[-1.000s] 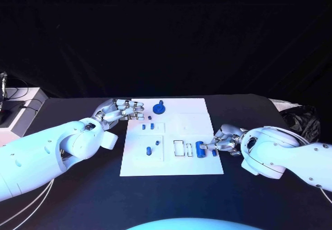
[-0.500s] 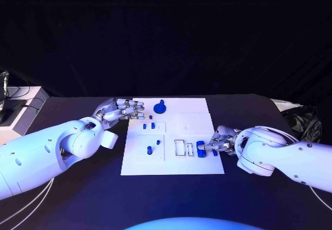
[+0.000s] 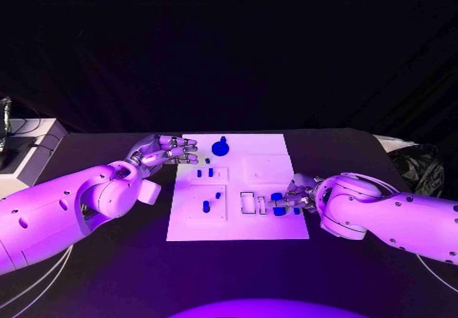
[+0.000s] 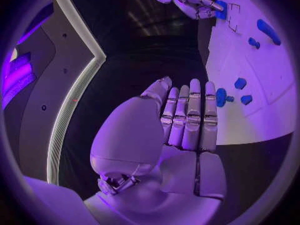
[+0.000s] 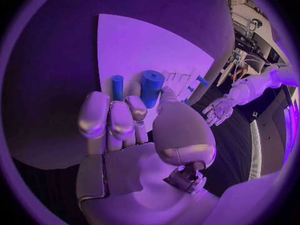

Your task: Assemble the parts on the task board

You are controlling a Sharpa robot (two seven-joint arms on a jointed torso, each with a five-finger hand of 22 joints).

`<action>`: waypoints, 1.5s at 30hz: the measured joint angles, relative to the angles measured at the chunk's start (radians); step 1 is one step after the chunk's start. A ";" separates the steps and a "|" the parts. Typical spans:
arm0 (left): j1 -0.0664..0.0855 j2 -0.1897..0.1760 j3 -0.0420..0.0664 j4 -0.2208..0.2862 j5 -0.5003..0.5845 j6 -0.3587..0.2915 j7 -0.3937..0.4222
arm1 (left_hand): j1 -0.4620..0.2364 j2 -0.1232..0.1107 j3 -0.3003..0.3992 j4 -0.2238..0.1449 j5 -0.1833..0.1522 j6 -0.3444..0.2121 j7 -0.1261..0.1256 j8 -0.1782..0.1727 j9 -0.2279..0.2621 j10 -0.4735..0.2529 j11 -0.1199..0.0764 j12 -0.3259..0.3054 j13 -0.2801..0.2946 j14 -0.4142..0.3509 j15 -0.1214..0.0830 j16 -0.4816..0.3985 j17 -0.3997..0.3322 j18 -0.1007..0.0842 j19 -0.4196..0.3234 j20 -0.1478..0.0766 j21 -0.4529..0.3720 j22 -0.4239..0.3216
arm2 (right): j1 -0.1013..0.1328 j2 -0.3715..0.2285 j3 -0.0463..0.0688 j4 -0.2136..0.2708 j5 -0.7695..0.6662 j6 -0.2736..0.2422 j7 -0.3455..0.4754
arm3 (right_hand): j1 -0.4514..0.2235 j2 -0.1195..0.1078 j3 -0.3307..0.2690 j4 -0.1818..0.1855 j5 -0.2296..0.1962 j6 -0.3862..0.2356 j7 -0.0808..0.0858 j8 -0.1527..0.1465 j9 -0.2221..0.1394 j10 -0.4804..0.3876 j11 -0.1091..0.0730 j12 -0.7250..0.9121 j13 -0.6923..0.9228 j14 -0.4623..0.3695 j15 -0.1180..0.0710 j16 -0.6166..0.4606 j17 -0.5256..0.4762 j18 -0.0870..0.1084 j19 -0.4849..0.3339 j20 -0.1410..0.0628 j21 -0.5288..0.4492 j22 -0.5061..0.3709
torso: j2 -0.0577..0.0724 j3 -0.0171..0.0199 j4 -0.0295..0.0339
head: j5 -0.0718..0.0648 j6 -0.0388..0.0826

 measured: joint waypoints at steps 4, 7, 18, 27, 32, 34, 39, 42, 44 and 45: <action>0.000 0.000 0.000 0.000 0.000 0.000 0.000 | 0.000 0.000 0.002 0.002 0.000 0.000 0.000 0.000 0.000 0.000 0.000 0.000 0.000 0.000 0.000 0.000 0.000 0.000 0.000 0.000 0.000 0.000 | -0.002 0.011 0.002 -0.011 -0.011 0.008 -0.001 | 0.000 0.000 0.007 -0.007 0.000 -0.001 0.002 0.003 0.006 0.000 0.000 0.000 0.000 0.000 0.000 0.000 0.000 0.000 0.000 0.000 0.000 0.000 | 0.000 0.0000 0.0005 | 0.000 -0.004; 0.000 -0.002 0.000 0.000 0.000 0.001 -0.001 | 0.000 0.000 0.003 0.003 0.000 0.000 0.000 0.000 0.000 0.000 0.000 0.000 0.000 0.000 0.000 0.000 0.001 0.000 0.000 0.000 0.000 0.000 | -0.004 0.018 0.004 -0.018 -0.020 0.015 -0.001 | 0.000 0.000 0.010 -0.010 0.000 -0.002 0.004 0.003 0.006 0.000 0.000 -0.003 0.000 0.000 0.000 0.000 0.000 -0.001 0.000 0.000 0.000 0.000 | 0.000 0.0000 0.0009 | 0.001 -0.005; 0.000 -0.004 0.000 0.000 0.000 0.001 -0.002 | 0.000 0.000 0.006 0.000 0.000 -0.004 0.004 0.000 0.000 0.000 0.000 0.000 0.000 0.000 0.000 0.000 0.001 0.000 0.000 0.000 0.000 0.000 | -0.007 0.024 0.005 -0.020 -0.039 0.023 0.002 | 0.028 0.023 0.011 -0.077 0.210 -0.007 0.004 0.000 0.043 -0.001 0.000 -0.003 -0.001 0.004 -0.004 0.000 0.004 -0.012 -0.001 0.000 0.001 0.000 | -0.001 -0.0007 -0.0001 | 0.006 -0.006; 0.000 -0.006 0.000 -0.004 0.001 0.001 -0.004 | 0.000 0.000 0.007 -0.001 0.000 -0.004 0.004 0.000 0.000 0.000 0.000 0.000 0.000 0.000 0.000 0.000 0.001 0.000 0.000 0.000 0.000 0.000 | -0.007 -0.002 0.005 0.006 0.003 -0.007 0.012 | 0.048 0.003 0.106 0.012 0.304 -0.016 -0.003 -0.008 -0.001 -0.010 -0.006 -0.009 -0.001 0.007 -0.007 -0.004 0.010 -0.016 -0.002 -0.006 0.015 0.001 | -0.001 -0.0006 0.0002 | 0.010 -0.006; 0.000 -0.007 0.000 -0.006 0.001 0.002 -0.008 | 0.000 0.000 0.007 -0.001 0.000 -0.004 0.004 0.000 0.000 0.000 0.000 0.000 0.000 0.000 0.000 0.000 0.001 0.000 0.000 0.000 0.000 0.000 | 0.007 -0.013 0.003 0.025 0.074 -0.021 0.013 | 0.032 0.016 0.093 -0.003 0.283 -0.027 -0.009 0.000 0.003 -0.011 -0.008 -0.009 -0.001 0.008 -0.007 -0.008 0.011 -0.016 -0.001 -0.006 0.015 0.001 | -0.001 -0.0012 -0.0003 | 0.011 -0.006; 0.000 -0.007 0.000 -0.006 0.002 0.002 -0.009 | 0.000 0.000 0.007 -0.001 0.000 -0.004 0.004 0.000 0.000 0.000 0.000 0.000 0.000 0.000 0.000 0.000 0.001 0.000 0.000 0.000 0.000 0.000 | 0.021 -0.016 0.004 0.035 0.107 -0.026 0.014 | 0.025 0.010 0.100 -0.012 0.283 -0.025 -0.006 0.000 0.008 -0.011 -0.007 -0.009 -0.001 0.009 -0.009 -0.008 0.011 -0.016 -0.001 -0.006 0.015 0.001 | -0.001 -0.0012 -0.0003 | 0.012 -0.004; 0.000 -0.006 0.000 -0.007 0.002 0.003 -0.012 | 0.000 0.000 0.010 0.001 0.000 -0.004 0.004 0.000 0.000 0.000 0.000 0.000 0.000 0.000 0.000 0.000 0.001 0.000 0.000 0.000 0.000 0.000 | 0.047 -0.015 0.009 0.051 0.177 -0.039 0.017 | 0.014 0.006 0.116 -0.028 0.282 -0.024 -0.005 0.000 0.007 -0.011 -0.007 -0.009 -0.001 0.009 -0.009 -0.008 0.011 -0.016 -0.001 -0.006 0.015 0.000 | -0.001 -0.0013 -0.0003 | 0.016 0.001; 0.000 -0.006 0.000 -0.007 0.003 0.004 -0.014 | 0.000 0.000 0.012 -0.001 0.000 -0.004 0.004 0.000 0.000 0.000 0.000 0.000 0.000 0.000 0.000 0.000 0.001 0.000 0.000 0.000 0.000 0.000 | 0.052 -0.007 0.009 0.053 0.214 -0.047 0.019 | 0.010 0.010 0.113 -0.030 0.270 -0.024 -0.005 0.000 0.005 -0.011 -0.007 -0.009 -0.003 0.009 -0.009 -0.008 0.011 -0.016 -0.001 -0.006 0.015 0.000 | -0.001 -0.0013 -0.0003 | 0.016 0.000; 0.000 -0.006 0.000 -0.007 0.003 0.005 -0.016 | 0.000 0.000 0.012 -0.001 0.000 -0.004 0.004 0.000 0.000 0.000 0.000 0.000 0.000 0.000 0.000 0.000 0.001 0.000 0.000 0.000 0.000 0.000 | 0.054 0.006 0.008 0.052 0.240 -0.051 0.020 | 0.010 0.010 0.113 -0.031 0.269 -0.024 -0.005 0.000 0.004 -0.011 -0.007 -0.013 -0.003 0.009 -0.009 -0.008 0.011 -0.016 -0.002 -0.006 0.015 0.000 | -0.001 -0.0013 -0.0004 | 0.016 -0.001; 0.000 -0.005 0.000 -0.007 0.003 0.006 -0.016 | 0.000 0.000 0.012 -0.001 0.000 -0.004 0.004 0.000 0.000 0.000 0.000 0.000 0.000 0.000 0.000 0.000 0.001 0.000 0.000 0.000 0.000 0.000 | 0.055 0.012 0.008 0.050 0.250 -0.053 0.020 | 0.010 0.010 0.113 -0.031 0.269 -0.024 -0.005 0.000 0.004 -0.011 -0.007 -0.013 -0.003 0.009 -0.009 -0.008 0.011 -0.016 -0.002 -0.006 0.015 0.000 | -0.001 -0.0013 -0.0004 | 0.016 -0.001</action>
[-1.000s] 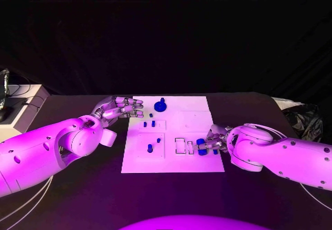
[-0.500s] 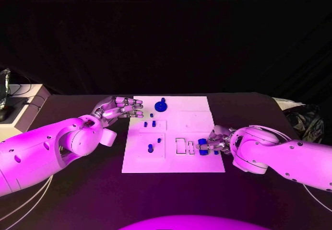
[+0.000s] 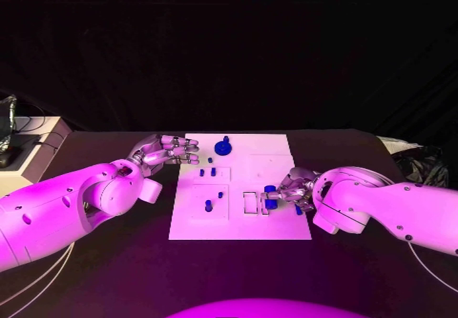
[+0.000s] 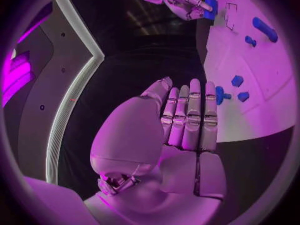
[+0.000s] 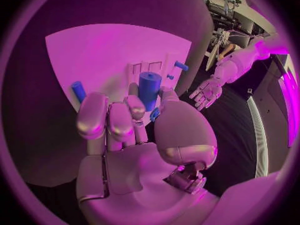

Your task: Assemble the parts on the task board

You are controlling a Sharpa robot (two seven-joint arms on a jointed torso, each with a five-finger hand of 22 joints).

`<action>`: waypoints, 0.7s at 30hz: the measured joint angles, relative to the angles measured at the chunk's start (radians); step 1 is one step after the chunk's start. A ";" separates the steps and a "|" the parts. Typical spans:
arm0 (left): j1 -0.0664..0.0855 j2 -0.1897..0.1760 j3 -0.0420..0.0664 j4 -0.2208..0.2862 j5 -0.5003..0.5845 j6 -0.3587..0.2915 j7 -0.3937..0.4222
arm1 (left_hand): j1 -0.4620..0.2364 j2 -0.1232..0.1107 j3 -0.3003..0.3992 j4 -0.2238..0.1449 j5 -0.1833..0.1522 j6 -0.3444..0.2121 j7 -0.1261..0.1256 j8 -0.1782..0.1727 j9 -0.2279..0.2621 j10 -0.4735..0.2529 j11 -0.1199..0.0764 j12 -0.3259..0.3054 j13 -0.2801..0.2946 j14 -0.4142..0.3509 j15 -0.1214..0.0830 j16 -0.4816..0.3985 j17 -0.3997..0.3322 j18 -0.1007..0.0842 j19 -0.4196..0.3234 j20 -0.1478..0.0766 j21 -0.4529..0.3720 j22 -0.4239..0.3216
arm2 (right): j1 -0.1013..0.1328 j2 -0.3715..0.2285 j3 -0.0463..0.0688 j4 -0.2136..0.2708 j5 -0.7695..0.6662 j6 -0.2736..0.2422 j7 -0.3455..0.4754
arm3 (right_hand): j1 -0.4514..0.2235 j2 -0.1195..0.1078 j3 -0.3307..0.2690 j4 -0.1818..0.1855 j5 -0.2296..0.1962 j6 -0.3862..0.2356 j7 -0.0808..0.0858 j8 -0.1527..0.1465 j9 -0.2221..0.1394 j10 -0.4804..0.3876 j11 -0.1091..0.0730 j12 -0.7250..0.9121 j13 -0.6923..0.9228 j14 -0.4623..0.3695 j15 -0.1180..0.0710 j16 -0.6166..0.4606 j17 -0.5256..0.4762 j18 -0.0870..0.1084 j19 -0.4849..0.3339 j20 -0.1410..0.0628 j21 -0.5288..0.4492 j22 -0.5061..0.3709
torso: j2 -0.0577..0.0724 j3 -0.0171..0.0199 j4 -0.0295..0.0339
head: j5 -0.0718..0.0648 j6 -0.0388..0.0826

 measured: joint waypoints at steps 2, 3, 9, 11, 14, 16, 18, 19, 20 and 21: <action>0.000 0.001 0.000 0.000 0.000 0.001 -0.001 | 0.000 0.000 0.000 0.000 0.000 0.000 0.000 0.000 0.000 0.000 0.000 0.000 0.000 0.000 0.000 0.000 0.000 0.000 0.000 0.000 0.000 0.000 | 0.001 0.015 0.000 -0.006 0.020 -0.004 0.002 | 0.000 0.000 -0.003 -0.006 0.000 0.000 0.000 0.000 0.000 0.000 0.000 0.000 -0.002 0.000 0.000 -0.005 -0.001 0.000 0.000 0.000 0.000 0.000 | 0.000 -0.0001 0.0001 | 0.000 0.000; 0.000 0.001 0.000 0.000 0.000 0.001 -0.001 | 0.000 0.000 0.002 -0.002 0.000 0.000 0.000 0.000 0.000 0.000 0.000 0.000 0.000 0.000 0.000 0.000 0.000 0.000 0.000 0.000 0.000 0.000 | 0.002 0.020 0.000 -0.009 0.027 -0.005 0.002 | 0.000 0.000 0.001 -0.010 0.000 0.000 0.000 0.000 -0.001 0.000 0.000 0.000 -0.002 0.000 0.000 -0.006 -0.001 0.000 0.000 0.000 0.000 0.000 | 0.000 -0.0002 0.0002 | 0.001 -0.001; 0.000 0.002 0.000 0.001 0.000 0.001 -0.001 | 0.000 0.000 0.007 -0.007 0.000 0.000 0.000 0.000 0.000 0.000 0.000 0.000 0.000 0.000 0.000 0.000 0.000 0.000 -0.004 -0.004 0.000 0.002 | 0.002 0.053 -0.001 -0.028 0.055 -0.009 0.004 | 0.000 0.000 0.001 -0.013 -0.016 0.000 0.000 -0.001 -0.003 0.000 0.000 -0.004 -0.003 0.000 0.000 -0.006 -0.002 0.000 0.000 0.000 0.000 0.000 | 0.000 -0.0002 0.0008 | 0.003 -0.004; 0.000 0.001 0.000 0.001 0.000 0.000 -0.001 | 0.000 0.000 0.007 -0.007 0.000 0.000 0.000 0.000 0.000 0.000 0.000 0.000 0.000 0.000 0.000 0.000 0.000 0.000 -0.004 -0.004 0.000 0.002 | 0.003 0.067 -0.002 -0.035 0.057 -0.009 0.004 | 0.000 0.000 -0.001 -0.015 -0.024 0.000 0.000 -0.001 -0.003 0.000 0.000 -0.004 -0.003 0.000 0.000 -0.006 -0.002 0.000 0.000 0.000 0.000 0.000 | 0.000 -0.0002 0.0009 | 0.003 -0.004; 0.000 0.001 0.000 0.002 0.000 0.000 -0.001 | 0.000 0.000 0.010 -0.010 0.000 0.000 0.000 0.000 0.000 0.000 0.000 0.000 0.000 0.000 0.000 0.000 0.000 0.000 -0.004 -0.004 0.000 0.003 | 0.001 0.082 -0.003 -0.044 0.052 -0.009 0.004 | 0.000 0.000 -0.001 -0.015 -0.025 0.000 0.000 -0.001 -0.006 0.000 0.000 -0.008 -0.006 0.000 0.000 -0.006 -0.003 0.000 0.000 0.000 0.000 0.000 | 0.000 -0.0004 0.0009 | 0.005 -0.005; 0.000 0.001 0.000 0.002 0.000 0.000 -0.001 | 0.000 0.000 0.011 -0.011 0.000 0.000 0.000 0.000 0.000 0.000 0.000 0.000 0.000 0.000 0.000 0.000 0.000 0.000 -0.004 -0.004 0.000 0.003 | -0.002 0.092 -0.004 -0.052 0.044 -0.009 0.003 | -0.004 -0.005 0.014 -0.030 -0.030 0.000 0.000 -0.001 -0.008 0.000 0.000 -0.008 -0.006 0.000 0.000 -0.006 -0.003 0.000 0.000 0.000 0.000 0.000 | 0.000 -0.0003 0.0008 | 0.007 -0.004; 0.000 0.001 0.000 0.002 0.000 0.000 -0.001 | 0.000 0.000 0.011 -0.011 0.000 0.000 0.000 0.000 0.000 0.000 0.000 0.000 0.000 0.000 0.000 0.000 0.000 0.000 -0.004 -0.004 0.000 0.003 | -0.005 0.102 -0.006 -0.060 0.034 -0.009 0.001 | -0.006 -0.007 0.017 -0.033 -0.030 0.000 0.000 -0.001 -0.008 0.000 0.000 -0.008 -0.007 0.000 0.000 -0.010 -0.003 0.000 0.000 0.000 0.000 0.000 | 0.000 0.0000 0.0008 | 0.009 -0.003; 0.000 0.001 0.000 0.002 0.000 -0.001 -0.001 | 0.000 0.000 0.011 -0.011 0.000 0.000 0.000 0.000 0.000 0.000 0.000 0.000 0.000 0.000 0.000 0.000 0.000 0.000 -0.004 -0.004 0.000 0.003 | -0.006 0.106 -0.006 -0.064 0.029 -0.010 0.001 | -0.007 -0.007 0.017 -0.033 -0.030 0.000 0.000 -0.002 -0.009 0.000 0.001 -0.008 -0.007 0.000 0.000 -0.011 -0.003 0.000 0.000 0.000 0.000 0.000 | 0.000 0.0001 0.0007 | 0.009 -0.003; 0.000 0.001 0.000 0.002 0.000 -0.001 -0.001 | 0.000 0.000 0.011 -0.011 0.000 0.000 0.000 0.000 0.000 0.000 0.000 0.000 0.000 0.000 0.000 0.000 0.000 0.000 -0.004 -0.004 0.000 0.003 | -0.007 0.110 -0.007 -0.067 0.024 -0.010 0.001 | -0.007 -0.007 0.017 -0.033 -0.034 0.000 0.000 -0.002 -0.009 0.000 0.001 -0.008 -0.007 0.000 0.000 -0.012 -0.003 0.000 0.000 0.000 0.000 0.000 | 0.000 0.0001 0.0004 | 0.009 -0.003; 0.000 0.001 0.000 0.002 0.000 -0.001 -0.001 | 0.000 0.000 0.011 -0.011 0.000 0.000 0.000 0.000 0.000 0.000 0.000 0.000 0.000 0.000 0.000 0.000 0.000 0.000 -0.004 -0.004 0.000 0.003 | -0.008 0.113 -0.007 -0.070 0.019 -0.011 0.000 | -0.009 -0.009 0.025 -0.042 -0.035 0.000 0.000 -0.002 -0.009 -0.002 0.002 -0.008 -0.007 0.000 0.000 -0.012 -0.003 0.000 0.000 0.000 0.000 0.000 | 0.000 0.0001 0.0002 | 0.010 -0.003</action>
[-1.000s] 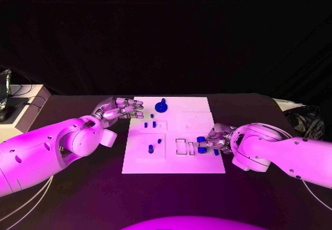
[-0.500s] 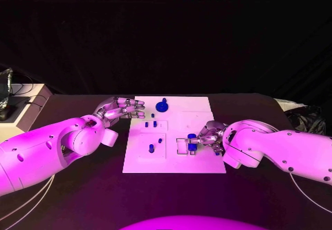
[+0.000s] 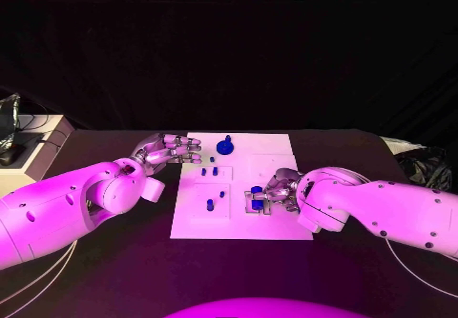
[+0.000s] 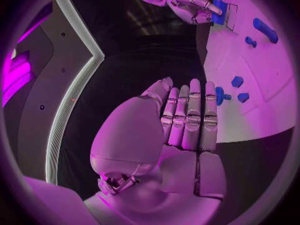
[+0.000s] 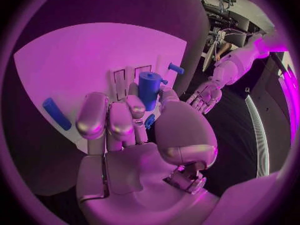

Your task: Assemble the parts on the task board

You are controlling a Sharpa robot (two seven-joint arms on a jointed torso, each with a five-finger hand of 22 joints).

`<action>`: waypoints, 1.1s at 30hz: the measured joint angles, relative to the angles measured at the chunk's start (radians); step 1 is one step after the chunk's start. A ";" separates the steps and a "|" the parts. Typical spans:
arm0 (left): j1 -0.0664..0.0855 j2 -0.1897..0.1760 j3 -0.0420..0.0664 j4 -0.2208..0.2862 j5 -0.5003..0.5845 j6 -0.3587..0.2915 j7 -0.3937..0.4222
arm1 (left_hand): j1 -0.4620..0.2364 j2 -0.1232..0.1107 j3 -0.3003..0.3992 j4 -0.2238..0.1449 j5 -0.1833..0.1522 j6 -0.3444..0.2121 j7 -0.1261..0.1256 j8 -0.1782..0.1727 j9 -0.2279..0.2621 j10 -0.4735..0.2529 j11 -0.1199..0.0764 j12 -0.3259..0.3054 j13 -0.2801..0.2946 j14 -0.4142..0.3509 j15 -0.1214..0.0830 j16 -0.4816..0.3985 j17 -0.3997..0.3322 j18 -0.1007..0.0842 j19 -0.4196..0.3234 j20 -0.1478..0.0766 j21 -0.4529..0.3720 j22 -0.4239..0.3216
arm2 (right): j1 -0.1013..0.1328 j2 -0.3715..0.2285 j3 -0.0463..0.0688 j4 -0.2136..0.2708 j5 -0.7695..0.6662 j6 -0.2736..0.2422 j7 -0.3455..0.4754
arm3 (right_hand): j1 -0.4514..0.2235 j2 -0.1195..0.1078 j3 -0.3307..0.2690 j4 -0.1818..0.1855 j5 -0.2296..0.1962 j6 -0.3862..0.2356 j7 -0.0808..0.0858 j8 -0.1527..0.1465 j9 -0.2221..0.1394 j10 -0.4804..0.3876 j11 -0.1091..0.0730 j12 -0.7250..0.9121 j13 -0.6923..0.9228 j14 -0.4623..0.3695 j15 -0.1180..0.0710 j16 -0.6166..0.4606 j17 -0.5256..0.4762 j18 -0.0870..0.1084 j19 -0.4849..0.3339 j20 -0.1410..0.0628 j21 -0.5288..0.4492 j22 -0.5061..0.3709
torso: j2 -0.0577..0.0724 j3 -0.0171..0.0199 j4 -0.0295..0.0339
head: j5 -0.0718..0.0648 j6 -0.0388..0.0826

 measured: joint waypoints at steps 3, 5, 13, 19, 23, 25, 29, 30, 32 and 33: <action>0.000 0.000 0.000 0.000 0.000 0.000 0.000 | 0.000 0.000 0.000 0.000 0.000 0.000 0.000 0.000 0.000 0.000 0.000 0.000 0.000 0.000 0.000 0.000 0.000 0.000 0.000 0.000 0.000 0.000 | -0.003 0.008 -0.001 -0.011 -0.017 -0.002 -0.001 | 0.000 0.000 0.003 -0.003 -0.001 0.000 0.000 -0.001 -0.001 0.000 0.000 0.000 0.000 0.000 0.000 0.000 -0.001 0.000 0.000 0.000 0.000 0.000 | 0.000 0.0000 -0.0001 | 0.000 0.000; 0.000 0.000 0.000 0.001 0.000 0.000 0.000 | 0.000 0.000 0.000 0.000 0.000 0.000 0.000 0.000 0.000 0.000 0.000 0.000 0.000 0.000 0.000 0.000 0.000 0.000 0.000 0.000 0.000 0.000 | -0.005 0.011 -0.001 -0.017 -0.030 -0.004 -0.002 | 0.000 0.000 0.003 -0.003 -0.007 0.000 0.000 -0.001 -0.001 0.000 0.000 0.000 -0.001 0.000 0.000 0.000 -0.001 0.000 0.000 0.000 0.000 0.000 | 0.000 0.0000 -0.0001 | 0.001 0.000; 0.000 -0.001 0.000 0.001 0.000 -0.002 0.002 | 0.000 0.000 0.003 -0.003 0.000 0.000 0.000 0.000 0.000 0.000 0.000 0.000 0.000 0.000 0.000 0.000 0.000 0.000 0.000 0.000 0.005 0.004 | -0.009 0.016 -0.002 -0.024 -0.079 -0.007 -0.003 | 0.000 0.000 -0.002 -0.009 -0.045 0.003 0.004 -0.001 -0.001 0.000 0.000 0.000 -0.002 0.000 0.000 0.000 -0.001 0.000 0.000 0.000 0.000 0.000 | 0.000 0.0006 -0.0007 | 0.003 -0.002; 0.000 -0.002 0.000 0.001 0.000 -0.003 0.003 | 0.000 0.000 0.003 -0.003 0.000 0.000 0.000 0.000 0.000 0.000 0.000 0.000 0.000 0.000 0.000 0.000 0.000 0.000 0.000 0.000 0.005 0.004 | -0.012 0.019 -0.002 -0.023 -0.107 -0.001 -0.002 | 0.009 -0.008 0.002 -0.013 -0.063 0.002 0.005 -0.007 -0.007 -0.002 0.002 0.000 -0.004 0.000 0.000 -0.004 0.000 0.000 0.000 0.000 0.000 0.000 | 0.000 0.0011 -0.0007 | 0.005 -0.002; 0.000 -0.003 0.000 0.001 0.000 -0.003 0.003 | 0.000 0.000 0.003 -0.003 0.000 0.000 0.000 0.000 0.000 0.000 0.000 0.000 0.000 0.000 0.000 0.000 0.000 0.000 0.000 0.000 0.005 0.004 | -0.012 0.018 -0.002 -0.020 -0.117 0.005 -0.001 | 0.011 -0.011 0.009 -0.020 -0.065 0.002 0.005 -0.007 -0.008 -0.002 0.002 0.000 -0.004 0.000 0.000 -0.004 0.000 0.000 0.000 0.000 0.000 0.000 | 0.001 0.0010 -0.0007 | 0.006 -0.004; 0.000 -0.003 0.000 0.001 0.000 -0.003 0.003 | 0.000 0.000 0.003 -0.003 0.000 0.000 0.000 0.000 0.000 0.000 0.000 0.000 0.000 0.000 0.000 0.000 0.000 0.000 0.000 0.000 0.005 0.004 | -0.013 0.018 -0.002 -0.017 -0.122 0.008 -0.001 | 0.011 -0.011 0.009 -0.020 -0.066 0.002 0.005 -0.008 -0.008 -0.002 0.002 0.000 -0.004 0.000 0.000 -0.004 0.000 0.000 0.000 0.000 0.000 0.000 | 0.001 0.0010 -0.0008 | 0.006 -0.004; 0.000 -0.003 0.000 0.001 0.000 -0.003 0.003 | 0.000 0.000 0.003 -0.003 0.000 0.000 0.000 0.000 0.000 0.000 0.000 0.000 0.000 0.000 0.000 0.000 0.000 0.000 0.000 0.000 0.005 0.006 | -0.016 0.018 -0.002 -0.009 -0.130 0.014 -0.001 | 0.011 -0.011 0.009 -0.021 -0.066 0.006 0.001 -0.010 -0.010 -0.002 0.002 -0.004 -0.005 0.000 0.000 -0.004 0.002 0.000 0.000 0.000 0.000 0.000 | 0.001 0.0010 -0.0006 | 0.007 -0.006; 0.000 -0.003 0.000 0.001 0.000 -0.003 0.003 | 0.000 0.000 0.003 -0.003 0.000 0.000 0.000 0.000 0.000 0.000 0.000 0.000 0.000 0.000 0.000 0.000 0.000 0.000 0.000 0.000 0.005 0.006 | -0.017 0.018 -0.003 -0.007 -0.132 0.015 -0.001 | 0.011 -0.011 0.010 -0.022 -0.067 0.006 0.001 -0.010 -0.010 -0.002 0.002 -0.004 -0.005 0.000 0.000 -0.004 0.002 0.000 0.000 0.000 0.000 0.000 | 0.001 0.0009 -0.0004 | 0.007 -0.006; 0.000 -0.003 0.000 0.002 0.000 -0.003 0.004 | 0.000 0.000 0.003 -0.003 0.000 0.000 0.000 0.000 0.000 0.000 0.000 0.000 0.000 0.000 0.000 0.000 0.000 0.000 0.000 0.000 0.005 0.006 | -0.018 0.019 -0.003 -0.005 -0.135 0.018 -0.001 | 0.011 -0.011 0.010 -0.022 -0.068 0.006 0.001 -0.010 -0.008 -0.002 0.002 -0.004 -0.007 0.000 0.000 -0.004 0.003 0.000 0.000 0.000 0.000 0.000 | 0.001 0.0008 -0.0003 | 0.007 -0.006; 0.000 -0.003 0.000 0.002 0.000 -0.003 0.004 | 0.000 0.000 0.003 -0.003 0.000 0.000 0.000 0.000 0.000 0.000 0.000 0.000 0.000 0.000 0.000 0.000 0.000 0.000 0.000 0.000 0.005 0.006 | -0.018 0.019 -0.003 -0.005 -0.137 0.018 -0.001 | 0.011 -0.011 0.011 -0.022 -0.068 0.006 0.001 -0.011 -0.008 -0.002 0.002 -0.004 -0.007 0.000 0.000 -0.004 0.003 0.000 0.000 0.000 0.000 0.000 | 0.000 0.0006 -0.0003 | 0.007 -0.006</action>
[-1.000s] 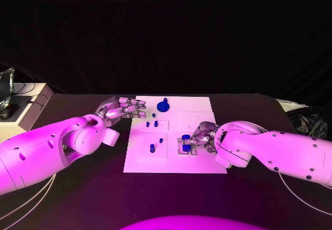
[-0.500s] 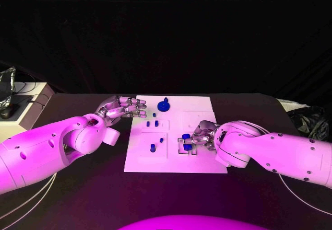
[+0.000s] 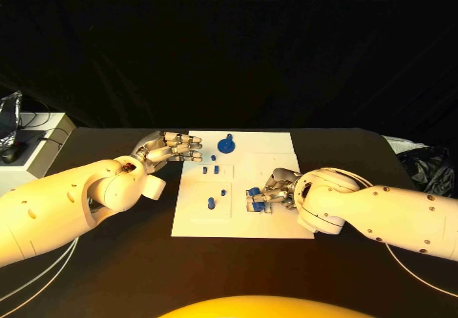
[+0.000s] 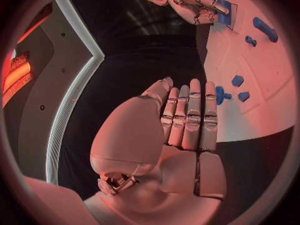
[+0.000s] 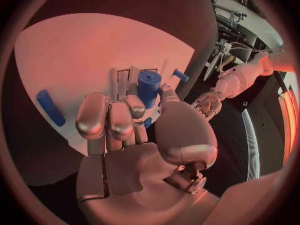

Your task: Assemble the parts on the task board

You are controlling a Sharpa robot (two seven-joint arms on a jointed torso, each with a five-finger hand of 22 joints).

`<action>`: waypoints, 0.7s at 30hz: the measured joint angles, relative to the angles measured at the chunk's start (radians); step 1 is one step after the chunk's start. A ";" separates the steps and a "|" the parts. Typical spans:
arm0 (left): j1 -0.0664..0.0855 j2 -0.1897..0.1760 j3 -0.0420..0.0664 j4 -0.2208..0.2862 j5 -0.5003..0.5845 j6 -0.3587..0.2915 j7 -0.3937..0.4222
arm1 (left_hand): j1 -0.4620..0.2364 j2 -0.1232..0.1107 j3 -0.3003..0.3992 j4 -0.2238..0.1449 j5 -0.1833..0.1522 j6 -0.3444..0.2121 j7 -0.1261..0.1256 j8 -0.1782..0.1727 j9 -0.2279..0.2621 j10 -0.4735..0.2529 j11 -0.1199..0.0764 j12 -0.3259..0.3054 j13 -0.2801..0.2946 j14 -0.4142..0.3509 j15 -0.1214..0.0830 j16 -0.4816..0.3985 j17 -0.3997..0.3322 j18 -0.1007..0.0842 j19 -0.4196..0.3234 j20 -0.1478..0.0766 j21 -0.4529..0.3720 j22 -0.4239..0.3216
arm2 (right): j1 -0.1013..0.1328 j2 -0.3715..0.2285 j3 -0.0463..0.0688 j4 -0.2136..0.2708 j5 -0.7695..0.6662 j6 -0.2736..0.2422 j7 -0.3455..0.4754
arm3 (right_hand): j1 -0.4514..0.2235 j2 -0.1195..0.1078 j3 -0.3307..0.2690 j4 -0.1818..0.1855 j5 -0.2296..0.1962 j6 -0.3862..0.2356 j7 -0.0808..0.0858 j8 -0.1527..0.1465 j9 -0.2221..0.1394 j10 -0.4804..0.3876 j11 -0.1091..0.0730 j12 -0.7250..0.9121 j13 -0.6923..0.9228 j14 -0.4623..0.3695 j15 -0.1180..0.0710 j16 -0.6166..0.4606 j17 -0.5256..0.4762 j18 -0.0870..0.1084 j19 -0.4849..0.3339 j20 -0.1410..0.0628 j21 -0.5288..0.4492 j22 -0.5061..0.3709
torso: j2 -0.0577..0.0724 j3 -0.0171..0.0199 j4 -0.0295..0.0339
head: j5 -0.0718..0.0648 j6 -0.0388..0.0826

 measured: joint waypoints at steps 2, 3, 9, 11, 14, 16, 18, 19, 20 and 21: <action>0.000 0.000 0.000 0.000 0.000 0.000 0.000 | 0.000 0.000 0.000 0.000 0.000 0.000 0.000 0.000 0.000 0.000 0.000 0.000 0.000 0.000 0.000 0.000 0.000 0.000 0.000 0.000 0.000 0.000 | 0.000 0.000 0.000 0.000 -0.002 0.001 0.000 | 0.000 0.000 0.000 0.000 0.000 0.000 0.000 0.000 0.001 -0.002 0.002 0.000 0.000 0.000 0.000 0.000 0.001 0.000 0.000 0.000 0.000 0.000 | 0.000 -0.0001 0.0000 | 0.000 -0.001; 0.000 0.000 0.000 0.000 0.000 0.000 0.000 | 0.000 0.000 0.000 0.000 0.000 0.000 0.000 0.000 0.000 0.000 0.000 0.000 0.000 0.000 0.000 0.000 0.000 0.000 0.000 0.000 0.000 0.000 | 0.000 0.000 0.000 0.000 -0.004 0.002 0.000 | 0.000 0.000 0.000 0.000 0.000 0.000 0.000 0.000 0.001 -0.001 0.002 0.000 0.000 0.000 0.000 0.000 0.001 0.000 0.000 0.000 0.000 0.000 | 0.000 -0.0004 0.0000 | 0.000 -0.001; 0.000 -0.001 0.000 0.001 0.000 0.000 0.001 | 0.000 0.000 0.000 0.000 0.000 0.000 0.000 0.000 0.000 0.000 0.000 0.000 0.000 0.000 0.000 0.000 0.000 0.000 0.000 0.000 0.000 0.001 | -0.002 0.002 0.001 -0.002 -0.008 0.003 0.001 | 0.000 0.000 0.001 -0.001 0.000 0.000 0.000 -0.001 0.005 0.000 0.003 0.000 0.000 0.000 0.000 0.000 0.001 0.000 0.000 0.000 0.000 0.000 | 0.000 -0.0007 0.0002 | 0.001 -0.002; 0.000 -0.002 0.000 0.001 0.000 0.000 0.001 | 0.000 0.000 0.000 0.000 0.000 0.000 0.000 0.000 0.000 0.000 0.000 0.000 0.000 0.000 0.000 0.000 0.000 0.000 0.000 0.000 0.000 0.001 | -0.002 0.005 0.001 -0.006 -0.009 0.003 0.001 | -0.002 -0.002 0.001 -0.001 -0.002 0.000 0.000 0.000 0.005 0.000 0.003 0.000 0.000 0.000 0.000 0.000 0.001 0.000 0.000 0.000 0.000 0.000 | 0.000 -0.0006 0.0006 | 0.001 -0.002; 0.000 -0.002 0.000 0.001 0.000 0.000 0.001 | 0.000 0.000 0.000 0.000 0.000 0.000 0.000 0.000 0.000 0.000 0.000 0.000 0.000 0.000 0.000 0.000 0.000 0.000 0.000 0.000 0.000 0.001 | -0.003 0.011 0.001 -0.017 -0.010 0.002 0.001 | -0.003 -0.003 0.002 -0.001 -0.002 0.000 0.000 0.001 0.004 0.001 0.004 0.000 0.000 0.001 0.002 0.000 0.001 -0.001 0.000 0.000 0.000 0.000 | 0.000 -0.0009 0.0009 | 0.000 -0.001; 0.000 -0.002 0.000 0.001 0.000 0.000 0.001 | -0.002 -0.002 0.000 0.000 0.000 0.000 0.000 0.000 0.000 0.000 0.000 0.000 0.000 0.000 0.000 0.000 0.000 0.000 -0.003 0.004 0.000 0.001 | -0.003 0.015 0.001 -0.024 -0.011 0.002 0.001 | -0.006 -0.006 0.004 0.002 -0.002 0.000 0.000 0.002 0.003 0.002 0.005 0.000 0.000 0.002 0.002 0.000 0.001 -0.001 0.000 0.000 0.000 0.000 | 0.000 -0.0012 0.0013 | 0.000 -0.001; 0.000 -0.002 0.000 0.001 0.000 0.000 0.001 | -0.003 -0.003 0.000 0.000 0.000 0.000 0.000 0.000 0.000 0.000 0.000 0.000 0.000 0.000 0.000 0.000 0.000 0.000 -0.004 0.004 0.000 0.001 | -0.003 0.020 0.001 -0.030 -0.011 0.002 0.002 | -0.007 -0.007 0.005 0.002 -0.015 0.000 0.000 0.008 0.004 0.002 0.005 0.000 0.000 0.002 0.002 0.000 0.001 -0.001 0.000 0.000 0.000 0.000 | 0.000 -0.0012 0.0015 | 0.000 -0.001; 0.000 -0.003 0.000 0.001 0.000 0.000 0.001 | -0.004 -0.004 0.000 0.000 0.000 0.000 0.000 0.000 0.000 0.000 0.000 0.000 0.000 0.000 0.000 0.000 0.000 0.000 -0.004 0.004 0.000 0.001 | -0.003 0.021 0.001 -0.033 -0.011 0.002 0.003 | -0.008 -0.008 0.007 0.002 -0.028 0.000 0.000 0.009 0.005 0.001 0.004 0.000 0.000 0.002 0.002 0.000 0.001 -0.002 0.000 0.000 0.000 0.000 | 0.000 -0.0012 0.0015 | 0.001 0.000; 0.000 -0.003 0.000 0.002 0.000 0.000 0.001 | -0.004 -0.004 0.000 0.000 0.000 0.000 0.000 0.000 0.000 0.000 0.000 0.000 0.000 0.000 0.000 0.000 0.000 0.000 -0.004 0.004 0.000 0.001 | -0.003 0.023 0.001 -0.035 -0.011 0.003 0.003 | -0.009 -0.009 0.007 0.002 -0.040 0.000 0.000 0.012 0.005 0.000 0.003 0.000 0.000 0.002 0.002 0.000 0.001 -0.003 0.000 0.000 0.000 0.000 | 0.000 -0.0012 0.0015 | 0.002 0.000; 0.000 -0.003 0.000 0.002 0.000 0.001 0.001 | -0.004 -0.004 0.000 0.000 0.000 0.000 0.000 0.000 0.000 0.000 0.000 0.000 0.000 0.000 0.000 0.000 0.000 0.000 -0.004 0.004 0.000 0.001 | -0.003 0.025 0.001 -0.038 -0.011 0.003 0.003 | -0.009 -0.009 0.007 0.002 -0.050 0.002 0.002 0.011 0.005 0.000 0.003 0.000 0.000 0.002 0.002 -0.003 0.001 -0.006 0.000 0.000 0.000 0.000 | 0.000 -0.0012 0.0015 | 0.003 0.000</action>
